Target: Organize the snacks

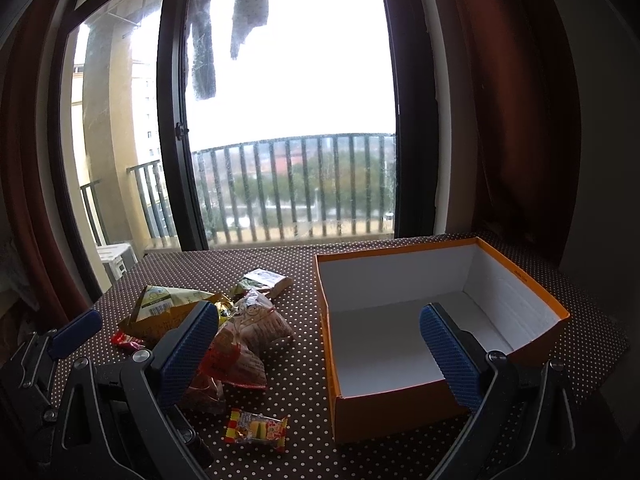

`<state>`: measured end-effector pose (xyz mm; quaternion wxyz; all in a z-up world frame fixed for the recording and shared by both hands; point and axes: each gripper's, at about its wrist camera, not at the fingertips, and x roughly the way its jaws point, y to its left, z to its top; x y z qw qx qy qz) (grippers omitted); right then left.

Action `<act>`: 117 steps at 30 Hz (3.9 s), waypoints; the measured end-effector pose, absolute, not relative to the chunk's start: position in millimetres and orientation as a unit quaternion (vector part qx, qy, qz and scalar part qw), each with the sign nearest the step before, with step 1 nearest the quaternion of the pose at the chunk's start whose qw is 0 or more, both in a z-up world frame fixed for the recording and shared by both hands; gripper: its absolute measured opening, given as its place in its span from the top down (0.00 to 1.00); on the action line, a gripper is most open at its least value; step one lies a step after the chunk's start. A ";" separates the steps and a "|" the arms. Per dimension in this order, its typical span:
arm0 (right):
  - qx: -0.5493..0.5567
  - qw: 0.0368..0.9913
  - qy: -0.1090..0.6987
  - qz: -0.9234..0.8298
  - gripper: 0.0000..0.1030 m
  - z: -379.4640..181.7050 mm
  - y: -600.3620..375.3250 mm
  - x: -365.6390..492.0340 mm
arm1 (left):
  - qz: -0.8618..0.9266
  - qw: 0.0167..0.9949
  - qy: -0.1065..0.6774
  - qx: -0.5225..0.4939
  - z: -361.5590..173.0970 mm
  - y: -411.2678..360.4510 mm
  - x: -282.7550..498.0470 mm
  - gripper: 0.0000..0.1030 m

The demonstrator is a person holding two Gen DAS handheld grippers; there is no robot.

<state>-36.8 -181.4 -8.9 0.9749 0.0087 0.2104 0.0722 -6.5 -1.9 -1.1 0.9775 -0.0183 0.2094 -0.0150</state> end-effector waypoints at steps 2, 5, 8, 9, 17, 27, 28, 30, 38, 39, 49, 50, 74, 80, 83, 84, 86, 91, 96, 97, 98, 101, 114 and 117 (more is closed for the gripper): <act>0.009 0.975 0.211 0.076 0.01 -8.9 -181.1 -37.3 | -0.016 0.978 0.209 -0.018 -1.3 -2.1 -7.2 0.05; 0.010 0.975 0.208 0.080 0.01 -8.4 -180.3 -38.7 | -0.018 0.978 0.208 -0.019 -0.6 -2.2 -7.9 0.05; 0.013 0.976 0.204 0.076 0.01 -8.5 -180.3 -40.5 | -0.018 0.978 0.207 -0.019 -0.3 -1.3 -8.4 0.05; 0.013 0.976 0.203 0.075 0.01 -8.3 -179.2 -41.2 | -0.018 0.978 0.207 -0.019 0.0 -1.1 -8.5 0.05; 0.012 0.977 0.201 0.068 0.01 -7.8 -178.1 -43.7 | -0.018 0.979 0.204 -0.016 0.6 -2.1 -9.3 0.05; 0.014 0.977 0.199 0.069 0.01 -7.0 -179.7 -43.5 | -0.019 0.979 0.201 -0.012 0.4 -3.7 -9.2 0.05; 0.014 0.977 0.199 0.069 0.01 -7.0 -179.8 -43.4 | -0.019 0.979 0.201 -0.012 0.4 -3.7 -9.1 0.05; 0.014 0.978 0.199 0.068 0.01 -7.2 -180.2 -42.9 | -0.019 0.979 0.201 -0.012 0.4 -3.7 -9.2 0.05; 0.015 0.978 0.197 0.067 0.01 -7.3 -181.0 -43.4 | -0.019 0.980 0.200 -0.012 0.3 -3.8 -8.8 0.05; 0.015 0.978 0.197 0.066 0.01 -7.2 -181.0 -43.4 | -0.018 0.980 0.199 -0.011 0.6 -4.1 -9.0 0.05; 0.016 0.978 0.199 0.065 0.01 -13.9 -175.1 -42.7 | -0.006 0.980 0.201 -0.011 -7.0 0.2 -9.3 0.05; 0.016 0.977 0.200 0.066 0.01 -15.1 -174.1 -42.3 | -0.004 0.979 0.202 -0.011 -8.5 1.5 -9.4 0.05; 0.003 0.963 0.250 0.104 0.05 -80.8 -113.4 -20.1 | 0.017 0.964 0.264 -0.007 -75.0 42.2 13.7 0.05; 0.001 0.953 0.282 0.110 0.06 -108.9 -100.5 -12.3 | 0.018 0.956 0.292 -0.001 -100.9 48.4 20.4 0.05; 0.000 0.949 0.298 0.107 0.06 -123.0 -97.6 -9.4 | 0.020 0.950 0.310 -0.003 -112.7 48.9 22.5 0.05; -0.001 0.947 0.304 0.106 0.06 -127.0 -97.3 -8.5 | 0.020 0.949 0.316 -0.004 -116.6 49.2 23.2 0.05; -0.001 0.943 0.316 0.105 0.07 -135.1 -96.1 -6.5 | 0.020 0.946 0.323 -0.004 -123.5 48.9 23.3 0.06; 0.002 0.936 0.339 0.094 0.07 -151.9 -97.6 -1.7 | 0.019 0.942 0.336 -0.001 -137.0 47.2 25.6 0.06; 0.004 0.928 0.365 0.075 0.07 -165.5 -103.0 1.6 | 0.012 0.937 0.349 0.003 -148.5 40.7 28.8 0.06; 0.004 0.927 0.369 0.070 0.07 -168.0 -104.3 2.2 | 0.010 0.936 0.353 0.003 -150.6 39.7 29.4 0.06; 0.003 0.926 0.372 0.067 0.07 -170.3 -105.4 2.9 | 0.008 0.934 0.356 0.003 -152.5 38.9 30.2 0.06; 0.011 0.922 0.380 0.066 0.07 -176.2 -108.0 7.4 | 0.008 0.934 0.357 0.009 -153.8 36.5 30.0 0.08; 0.009 0.920 0.381 0.093 0.44 -169.8 -103.1 8.9 | 0.012 0.933 0.358 0.012 -147.9 36.0 29.6 0.08; 0.007 0.922 0.374 0.095 0.45 -164.1 -102.6 5.8 | 0.018 0.936 0.352 0.014 -143.5 35.6 28.1 0.08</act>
